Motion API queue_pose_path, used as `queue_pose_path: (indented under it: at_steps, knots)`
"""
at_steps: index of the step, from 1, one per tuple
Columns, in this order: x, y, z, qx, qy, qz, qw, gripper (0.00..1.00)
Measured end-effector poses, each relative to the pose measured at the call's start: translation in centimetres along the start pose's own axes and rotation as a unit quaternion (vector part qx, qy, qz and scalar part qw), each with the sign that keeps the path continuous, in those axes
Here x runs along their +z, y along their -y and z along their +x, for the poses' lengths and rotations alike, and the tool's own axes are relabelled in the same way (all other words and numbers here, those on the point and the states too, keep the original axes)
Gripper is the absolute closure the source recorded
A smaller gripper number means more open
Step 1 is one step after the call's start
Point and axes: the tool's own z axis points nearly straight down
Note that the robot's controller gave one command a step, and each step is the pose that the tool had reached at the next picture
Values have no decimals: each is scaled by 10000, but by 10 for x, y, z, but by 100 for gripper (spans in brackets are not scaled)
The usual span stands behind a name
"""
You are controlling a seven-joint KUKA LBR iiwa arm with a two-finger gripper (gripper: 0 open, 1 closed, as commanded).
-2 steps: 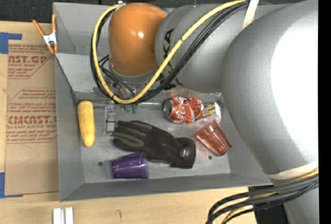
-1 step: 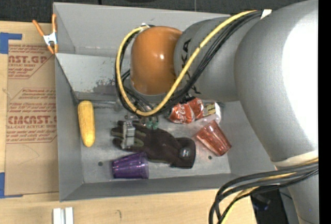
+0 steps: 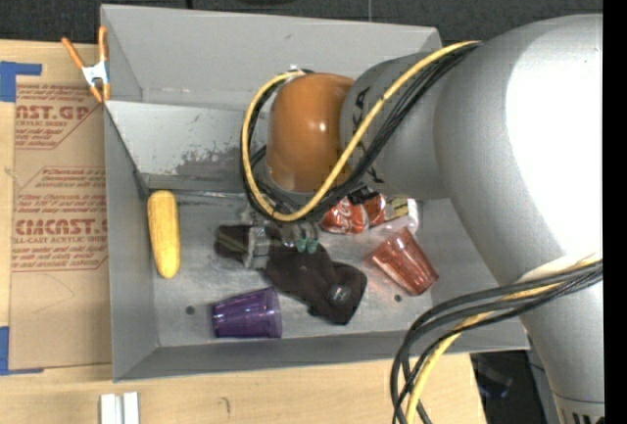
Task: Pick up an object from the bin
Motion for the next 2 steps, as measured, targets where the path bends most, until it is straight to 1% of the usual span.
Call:
queue_pose_path:
  at_steps: [1, 2]
  knots:
    - [0, 0, 0, 0, 0, -2, 10000, 100]
    - [-213, 4, 24, 181, -8, 1, 9998, 100]
